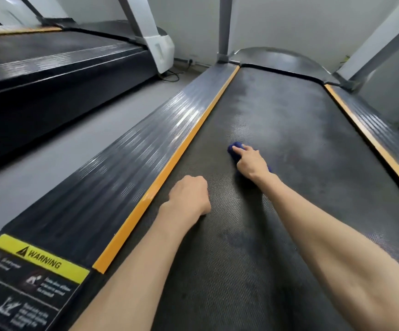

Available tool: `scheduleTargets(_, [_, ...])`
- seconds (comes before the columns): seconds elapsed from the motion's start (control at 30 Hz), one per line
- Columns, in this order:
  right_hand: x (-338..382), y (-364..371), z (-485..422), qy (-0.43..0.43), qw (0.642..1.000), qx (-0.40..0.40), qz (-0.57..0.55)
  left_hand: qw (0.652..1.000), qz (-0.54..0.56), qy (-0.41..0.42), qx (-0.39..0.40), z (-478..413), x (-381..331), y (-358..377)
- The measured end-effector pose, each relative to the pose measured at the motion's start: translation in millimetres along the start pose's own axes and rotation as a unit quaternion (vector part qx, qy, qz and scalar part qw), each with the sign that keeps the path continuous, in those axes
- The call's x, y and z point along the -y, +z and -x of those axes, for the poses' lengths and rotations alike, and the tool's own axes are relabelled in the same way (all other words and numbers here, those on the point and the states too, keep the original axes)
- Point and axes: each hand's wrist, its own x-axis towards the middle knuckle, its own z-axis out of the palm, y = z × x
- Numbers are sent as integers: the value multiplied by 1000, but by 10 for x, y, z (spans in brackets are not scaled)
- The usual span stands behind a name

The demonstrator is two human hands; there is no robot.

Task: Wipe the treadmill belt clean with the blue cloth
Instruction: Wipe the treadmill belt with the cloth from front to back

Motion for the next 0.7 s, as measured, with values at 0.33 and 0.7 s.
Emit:
scheduleTargets(0.33, [-109,-17,-191,-50,996,70,-5,999,-30,-13,-33,-77,-77,-24])
scheduleTargets(0.7, [126,-20,301,-196,975,98,-39,999,-11,-18,-30,-43,-86,-43])
